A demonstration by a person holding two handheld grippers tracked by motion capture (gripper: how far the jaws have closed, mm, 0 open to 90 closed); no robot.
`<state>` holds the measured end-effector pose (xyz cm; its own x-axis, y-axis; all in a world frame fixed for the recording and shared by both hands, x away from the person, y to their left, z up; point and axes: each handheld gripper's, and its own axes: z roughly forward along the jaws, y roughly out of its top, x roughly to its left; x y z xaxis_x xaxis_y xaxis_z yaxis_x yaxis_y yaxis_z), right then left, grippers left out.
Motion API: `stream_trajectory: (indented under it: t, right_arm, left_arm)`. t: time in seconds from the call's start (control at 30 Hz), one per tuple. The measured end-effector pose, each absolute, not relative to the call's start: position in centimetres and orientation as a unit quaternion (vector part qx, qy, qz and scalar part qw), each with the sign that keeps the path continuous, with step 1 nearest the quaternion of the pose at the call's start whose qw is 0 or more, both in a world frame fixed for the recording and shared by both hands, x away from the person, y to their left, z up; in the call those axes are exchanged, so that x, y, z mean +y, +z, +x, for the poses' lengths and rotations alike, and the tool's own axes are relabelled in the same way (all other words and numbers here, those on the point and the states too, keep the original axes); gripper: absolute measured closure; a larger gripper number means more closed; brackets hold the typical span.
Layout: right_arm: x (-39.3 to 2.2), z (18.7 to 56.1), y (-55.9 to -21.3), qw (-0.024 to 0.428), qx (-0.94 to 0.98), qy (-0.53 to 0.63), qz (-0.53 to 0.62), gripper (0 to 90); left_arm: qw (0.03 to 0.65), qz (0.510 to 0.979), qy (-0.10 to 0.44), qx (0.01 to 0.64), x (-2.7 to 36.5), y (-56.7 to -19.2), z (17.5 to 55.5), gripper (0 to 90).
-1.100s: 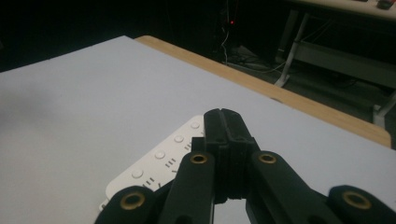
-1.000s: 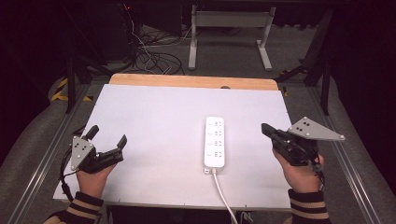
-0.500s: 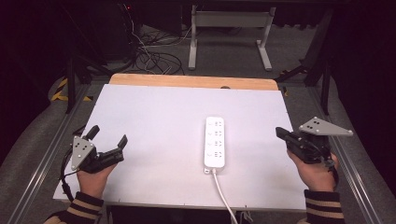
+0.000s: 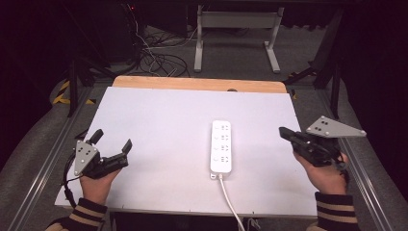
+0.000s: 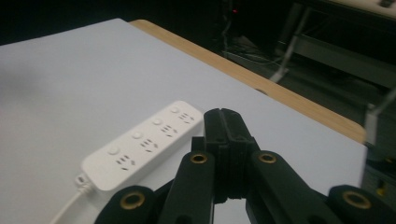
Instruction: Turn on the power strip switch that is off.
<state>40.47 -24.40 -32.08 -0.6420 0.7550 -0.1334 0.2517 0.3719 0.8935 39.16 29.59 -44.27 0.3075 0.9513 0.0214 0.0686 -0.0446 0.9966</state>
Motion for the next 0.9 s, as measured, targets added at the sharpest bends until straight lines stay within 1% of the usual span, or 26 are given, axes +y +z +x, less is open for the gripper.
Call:
stream_trajectory:
  t: [0.27,0.3,0.4,0.47,0.6,0.63,0.73,0.83,0.9]
  right_arm:
    - [-20.4,40.6,-31.8,0.229,0.813,0.462,0.272,90.0]
    - [-19.1,41.0,-32.2,0.216,0.825,0.453,0.261,90.0]
    - [-17.9,41.4,-32.6,0.206,0.835,0.444,0.250,90.0]
    - [-16.4,42.5,-34.2,0.185,0.848,0.432,0.244,90.0]
    - [-14.5,44.1,-37.6,0.158,0.871,0.399,0.239,90.0]
    - [-14.5,44.1,-37.6,0.158,0.871,0.399,0.239,90.0]
    - [-12.3,45.1,-38.9,0.140,0.879,0.392,0.232,90.0]
    - [-11.9,45.8,-39.4,0.134,0.880,0.389,0.238,90.0]
    - [-11.5,46.3,-40.6,0.123,0.887,0.374,0.242,90.0]
  left_arm:
    - [0.545,0.598,0.404,0.428,29.6,-44.3,39.3,0.4]
    - [0.545,0.598,0.403,0.427,29.5,-44.3,39.3,0.4]
    - [0.544,0.600,0.404,0.425,29.5,-44.3,39.3,0.4]
    - [0.545,0.600,0.403,0.425,29.5,-44.3,39.4,0.4]
    - [0.545,0.600,0.403,0.424,29.5,-44.3,39.4,0.4]
    - [0.545,0.600,0.403,0.425,29.5,-44.3,39.4,0.4]
    - [0.545,0.600,0.402,0.425,29.5,-44.3,39.4,0.4]
    - [0.545,0.601,0.404,0.423,29.6,-44.2,39.4,0.4]
    - [0.544,0.601,0.404,0.423,29.6,-44.2,39.4,0.4]
